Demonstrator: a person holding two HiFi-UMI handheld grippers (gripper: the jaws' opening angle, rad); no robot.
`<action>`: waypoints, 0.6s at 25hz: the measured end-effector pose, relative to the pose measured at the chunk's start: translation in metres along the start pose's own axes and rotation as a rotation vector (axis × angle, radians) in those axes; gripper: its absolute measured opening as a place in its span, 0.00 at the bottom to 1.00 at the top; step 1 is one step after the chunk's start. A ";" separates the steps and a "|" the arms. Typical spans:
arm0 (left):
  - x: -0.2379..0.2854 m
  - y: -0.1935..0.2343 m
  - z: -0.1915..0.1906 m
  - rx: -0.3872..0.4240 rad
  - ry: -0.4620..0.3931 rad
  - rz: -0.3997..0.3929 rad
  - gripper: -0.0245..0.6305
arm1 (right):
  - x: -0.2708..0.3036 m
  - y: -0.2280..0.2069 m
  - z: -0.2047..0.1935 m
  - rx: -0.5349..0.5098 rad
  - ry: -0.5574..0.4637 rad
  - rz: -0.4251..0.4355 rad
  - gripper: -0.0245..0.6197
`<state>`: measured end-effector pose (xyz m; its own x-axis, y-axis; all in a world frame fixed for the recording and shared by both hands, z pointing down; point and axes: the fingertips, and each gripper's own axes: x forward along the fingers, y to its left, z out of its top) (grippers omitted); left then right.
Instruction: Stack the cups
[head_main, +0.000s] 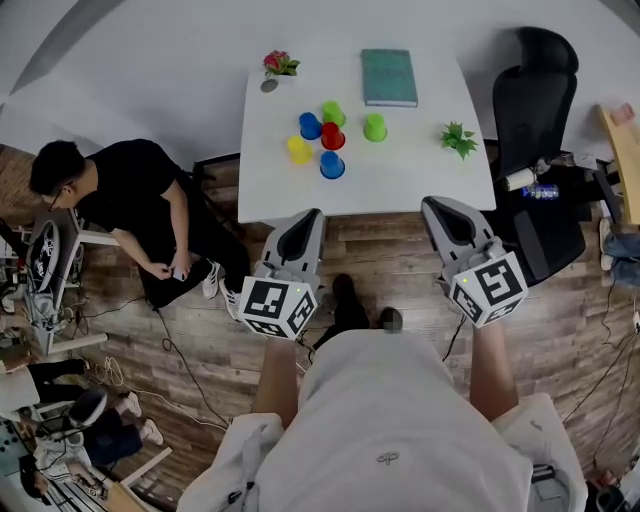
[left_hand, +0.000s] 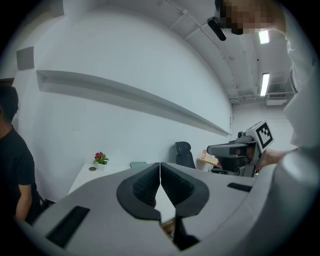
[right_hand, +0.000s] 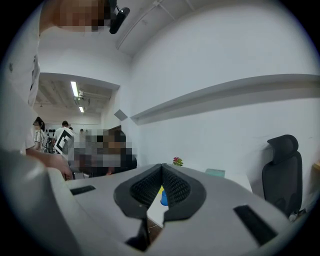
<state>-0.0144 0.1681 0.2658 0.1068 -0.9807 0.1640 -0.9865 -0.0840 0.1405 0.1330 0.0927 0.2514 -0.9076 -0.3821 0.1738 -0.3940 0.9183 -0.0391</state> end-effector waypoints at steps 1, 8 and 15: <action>0.004 0.004 0.000 0.004 0.005 -0.004 0.07 | 0.005 -0.001 0.000 0.002 0.003 -0.003 0.05; 0.025 0.032 -0.001 0.018 0.034 -0.042 0.07 | 0.038 -0.001 0.003 0.010 0.015 -0.025 0.05; 0.045 0.058 -0.002 0.027 0.051 -0.092 0.07 | 0.064 -0.003 0.006 0.010 0.029 -0.067 0.05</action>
<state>-0.0670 0.1194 0.2836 0.2031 -0.9583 0.2013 -0.9751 -0.1791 0.1309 0.0752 0.0645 0.2572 -0.8746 -0.4396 0.2046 -0.4556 0.8895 -0.0362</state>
